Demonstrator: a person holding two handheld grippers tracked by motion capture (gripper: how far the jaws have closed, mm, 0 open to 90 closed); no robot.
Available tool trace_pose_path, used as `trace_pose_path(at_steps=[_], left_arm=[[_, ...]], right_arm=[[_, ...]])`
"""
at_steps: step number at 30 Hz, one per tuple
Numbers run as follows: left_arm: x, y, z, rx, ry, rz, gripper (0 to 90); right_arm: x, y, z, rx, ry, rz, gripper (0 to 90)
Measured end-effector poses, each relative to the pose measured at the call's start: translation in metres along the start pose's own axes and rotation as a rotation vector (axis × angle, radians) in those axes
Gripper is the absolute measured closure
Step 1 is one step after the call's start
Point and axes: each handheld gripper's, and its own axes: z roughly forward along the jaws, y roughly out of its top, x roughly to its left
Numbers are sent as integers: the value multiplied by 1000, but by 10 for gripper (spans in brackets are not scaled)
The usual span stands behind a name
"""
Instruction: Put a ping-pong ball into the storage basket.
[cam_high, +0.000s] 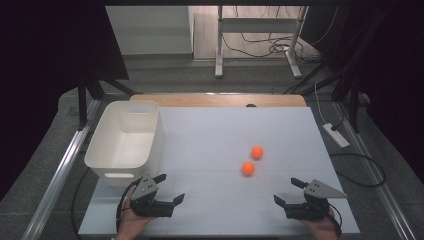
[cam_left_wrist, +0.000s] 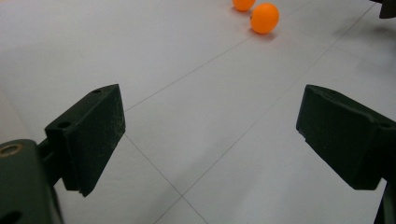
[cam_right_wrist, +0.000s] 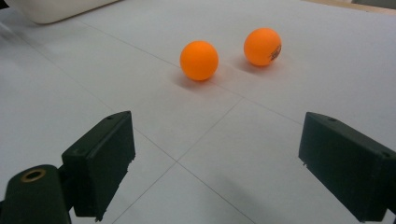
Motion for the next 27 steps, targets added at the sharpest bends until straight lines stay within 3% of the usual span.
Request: trace_pose_path(at_steps=[27], left_arm=[[-3,16,13,17,-12,-2,89]], right_arm=[[0,0,0,4,-7,0,116]])
